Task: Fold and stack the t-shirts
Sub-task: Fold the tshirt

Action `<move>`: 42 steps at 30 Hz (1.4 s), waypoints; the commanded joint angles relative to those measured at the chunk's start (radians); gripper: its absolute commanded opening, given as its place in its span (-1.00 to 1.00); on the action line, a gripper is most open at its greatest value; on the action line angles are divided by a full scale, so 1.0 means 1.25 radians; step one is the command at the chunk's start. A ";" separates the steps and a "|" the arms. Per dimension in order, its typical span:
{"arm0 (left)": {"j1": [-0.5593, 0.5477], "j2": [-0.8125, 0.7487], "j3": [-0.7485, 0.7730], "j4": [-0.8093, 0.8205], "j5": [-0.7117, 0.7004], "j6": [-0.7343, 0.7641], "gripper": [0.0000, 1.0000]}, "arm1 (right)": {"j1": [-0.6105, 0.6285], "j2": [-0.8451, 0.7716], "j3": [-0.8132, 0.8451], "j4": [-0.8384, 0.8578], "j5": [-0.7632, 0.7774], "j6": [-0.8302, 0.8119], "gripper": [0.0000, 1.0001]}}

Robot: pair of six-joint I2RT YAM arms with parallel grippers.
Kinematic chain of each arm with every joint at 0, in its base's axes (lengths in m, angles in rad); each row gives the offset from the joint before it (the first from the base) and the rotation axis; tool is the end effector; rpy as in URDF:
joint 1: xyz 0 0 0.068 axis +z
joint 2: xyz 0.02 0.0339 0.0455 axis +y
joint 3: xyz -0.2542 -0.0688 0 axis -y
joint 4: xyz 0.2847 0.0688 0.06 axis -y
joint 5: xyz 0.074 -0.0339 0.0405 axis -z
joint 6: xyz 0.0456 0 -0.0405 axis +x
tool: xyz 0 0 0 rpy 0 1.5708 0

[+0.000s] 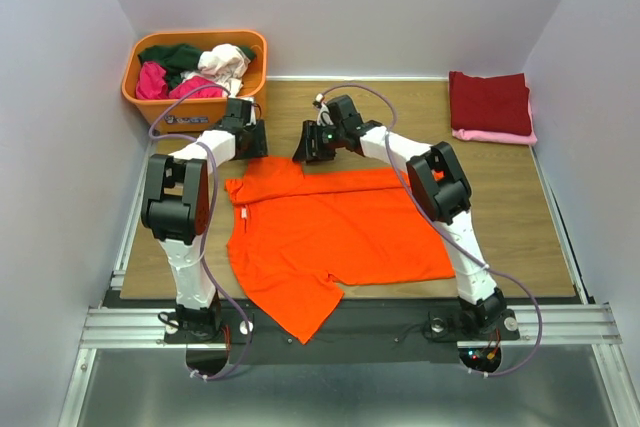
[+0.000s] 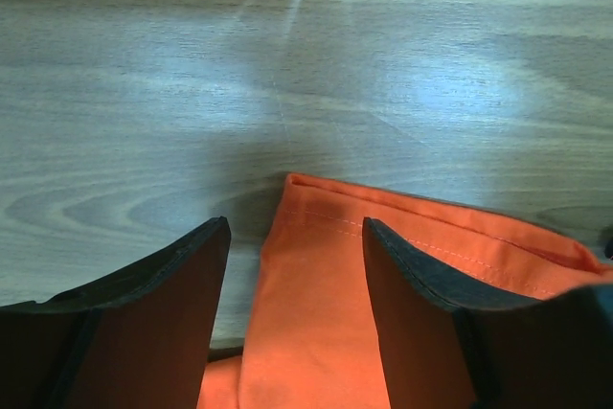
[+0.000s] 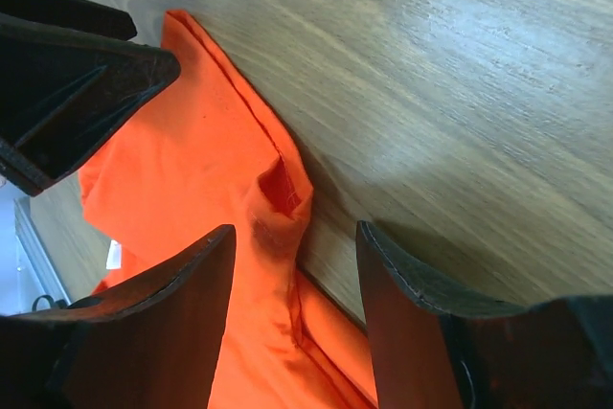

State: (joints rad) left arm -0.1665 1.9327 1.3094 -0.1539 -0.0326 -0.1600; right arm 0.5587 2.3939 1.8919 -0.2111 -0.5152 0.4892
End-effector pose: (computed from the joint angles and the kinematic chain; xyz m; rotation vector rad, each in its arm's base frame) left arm 0.4553 -0.0750 0.1499 -0.0084 2.3508 -0.1223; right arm 0.4721 0.3216 0.1276 -0.3749 2.4051 1.1041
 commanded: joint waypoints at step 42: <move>0.002 -0.103 -0.098 0.100 -0.018 0.032 -1.00 | 0.028 -0.057 0.012 0.062 -0.027 -0.031 -0.99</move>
State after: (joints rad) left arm -0.1741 1.9194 1.2175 -0.0494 -0.0433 -0.1268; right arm 0.5838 2.4435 1.9411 -0.1707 -0.5488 0.4828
